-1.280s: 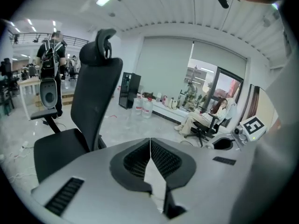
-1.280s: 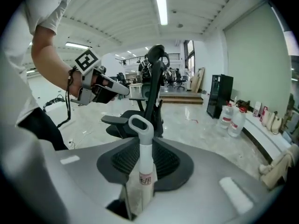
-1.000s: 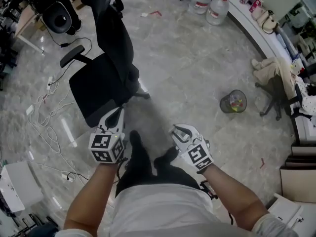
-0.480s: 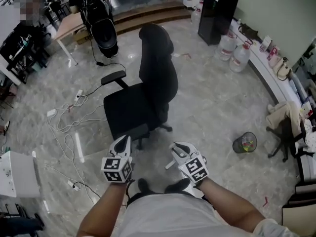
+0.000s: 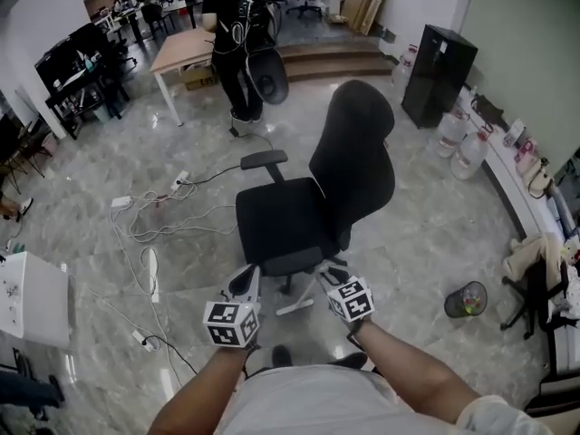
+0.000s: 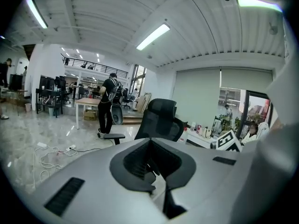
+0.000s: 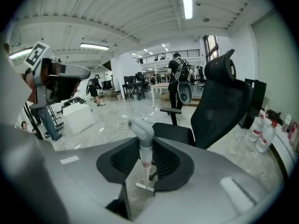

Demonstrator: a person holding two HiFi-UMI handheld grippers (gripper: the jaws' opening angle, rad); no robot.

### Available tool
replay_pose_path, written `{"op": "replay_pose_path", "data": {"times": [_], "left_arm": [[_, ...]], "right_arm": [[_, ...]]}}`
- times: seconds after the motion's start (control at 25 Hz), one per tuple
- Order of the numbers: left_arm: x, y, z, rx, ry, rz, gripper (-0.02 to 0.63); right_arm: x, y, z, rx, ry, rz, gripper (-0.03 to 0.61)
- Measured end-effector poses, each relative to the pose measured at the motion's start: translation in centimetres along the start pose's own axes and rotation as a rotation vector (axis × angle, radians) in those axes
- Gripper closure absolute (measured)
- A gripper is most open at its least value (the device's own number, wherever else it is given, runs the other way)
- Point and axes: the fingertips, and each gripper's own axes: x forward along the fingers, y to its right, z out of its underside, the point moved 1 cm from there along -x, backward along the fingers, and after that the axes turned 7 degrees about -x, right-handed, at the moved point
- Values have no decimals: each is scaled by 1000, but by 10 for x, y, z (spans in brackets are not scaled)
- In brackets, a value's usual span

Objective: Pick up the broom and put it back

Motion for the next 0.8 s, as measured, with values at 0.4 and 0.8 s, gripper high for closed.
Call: {"op": "replay_pose_path", "data": {"times": [0.4,0.8], "left_arm": [[-47,-82,-10,-24,-8,-16,604],[-47,-98,-12,-36,2,-21,604]], "right_arm": [[127,-22,-42,55,-122,36,485],[154,-28,-54,54,-112,2,437]]}}
